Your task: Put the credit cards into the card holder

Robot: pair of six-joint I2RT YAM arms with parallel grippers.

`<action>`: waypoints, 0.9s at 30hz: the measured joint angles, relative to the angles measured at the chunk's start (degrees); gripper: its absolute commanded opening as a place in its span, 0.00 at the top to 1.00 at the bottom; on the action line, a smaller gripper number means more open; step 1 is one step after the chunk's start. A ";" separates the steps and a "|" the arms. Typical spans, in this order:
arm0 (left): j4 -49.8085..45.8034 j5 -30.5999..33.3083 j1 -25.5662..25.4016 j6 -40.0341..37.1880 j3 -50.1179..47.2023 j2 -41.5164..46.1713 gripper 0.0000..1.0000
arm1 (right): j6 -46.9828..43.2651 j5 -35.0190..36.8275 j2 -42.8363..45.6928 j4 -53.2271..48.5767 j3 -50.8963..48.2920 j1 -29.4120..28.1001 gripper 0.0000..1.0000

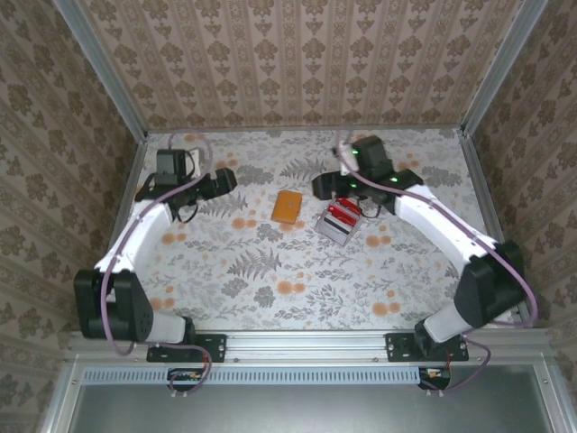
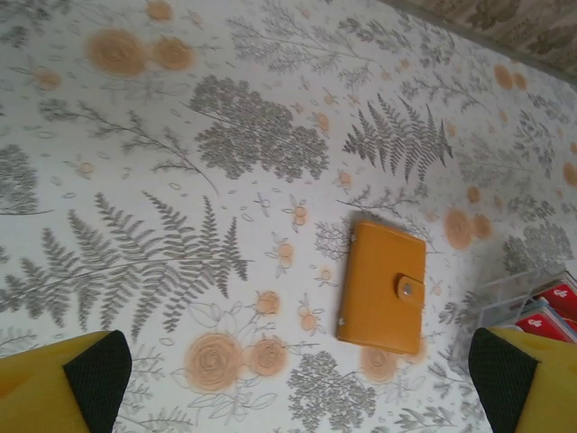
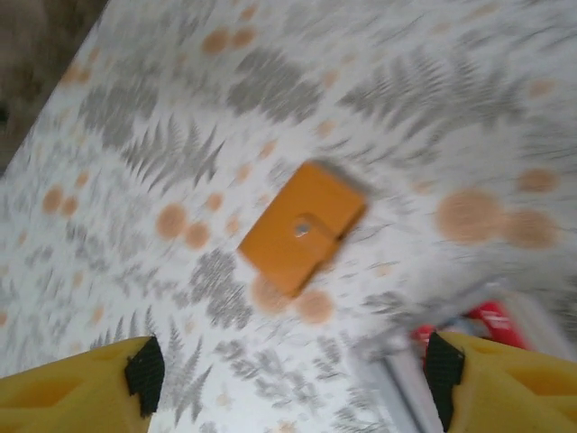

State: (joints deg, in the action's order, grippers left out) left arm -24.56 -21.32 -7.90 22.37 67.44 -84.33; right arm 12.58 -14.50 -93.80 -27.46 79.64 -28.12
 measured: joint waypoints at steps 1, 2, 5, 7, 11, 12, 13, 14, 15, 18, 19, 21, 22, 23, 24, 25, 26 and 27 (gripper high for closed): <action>-0.81 -0.70 -0.20 0.15 1.51 -1.53 0.01 | -0.72 0.15 -2.73 -1.75 2.45 -1.03 0.39; -1.51 -1.31 -0.39 0.42 2.49 -2.62 0.01 | -1.36 0.39 -5.11 -3.13 4.48 -1.75 0.42; -4.26 -3.87 -1.31 1.66 5.05 -5.68 0.04 | -3.54 1.57 -12.39 -7.96 10.54 -3.28 0.44; -7.19 -5.14 -2.12 1.86 8.26 -8.63 0.03 | -5.22 2.97 -17.16 -11.50 14.64 -4.28 0.44; -9.42 -5.29 -3.04 2.01 11.89 -12.74 0.03 | -7.28 5.05 -23.85 -15.96 20.26 -5.73 0.44; -9.60 -5.25 -3.17 2.14 11.87 -13.38 0.03 | -7.76 5.33 -25.49 -16.94 21.88 -5.97 0.44; -9.66 -5.20 -3.34 2.34 11.85 -13.92 0.03 | -8.07 5.55 -27.10 -17.88 23.71 -6.12 0.44; -9.57 -5.01 -3.54 2.51 11.85 -14.51 0.02 | -8.24 5.77 -28.48 -18.60 25.27 -6.29 0.44; -9.46 -4.68 -3.85 2.51 11.85 -15.23 0.02 | -8.41 6.23 -30.03 -19.21 27.06 -6.45 0.43; -8.02 -4.44 -5.14 2.49 11.82 -17.88 0.04 | -9.01 7.41 -33.94 -20.59 31.63 -6.54 0.44; -6.67 -4.48 -5.44 2.49 11.65 -18.75 0.04 | -9.05 7.87 -35.30 -21.31 33.35 -6.54 0.44; -3.89 -4.68 -5.95 2.49 10.67 -19.80 0.04 | -9.33 8.59 -38.05 -22.56 36.89 -6.54 0.45; -2.78 -4.68 -6.01 2.49 10.21 -20.15 0.04 | -9.46 8.94 -39.47 -23.12 38.75 -6.54 0.45; -2.05 -4.59 -5.99 2.45 9.90 -20.46 0.04 | -9.49 9.31 -40.54 -23.39 40.00 -6.54 0.46; -1.33 -4.39 -5.88 2.38 9.64 -20.76 0.04 | -9.62 9.68 -41.48 -23.98 41.18 -6.54 0.47; -0.24 -4.24 -5.70 2.25 9.14 -20.96 0.04 | -9.68 9.90 -42.34 -24.61 42.25 -6.56 0.48; 0.61 -4.17 -5.51 2.16 8.55 -20.96 0.04 | -9.70 10.05 -43.04 -25.18 43.17 -6.56 0.48; 1.66 -4.15 -5.20 2.05 7.65 -20.96 0.04 | -9.73 10.25 -43.78 -25.81 44.24 -6.64 0.49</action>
State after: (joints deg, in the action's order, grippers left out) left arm -22.90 -25.47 -13.10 24.43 75.09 -105.30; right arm 2.85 -4.25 -137.58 -53.28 123.87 -34.76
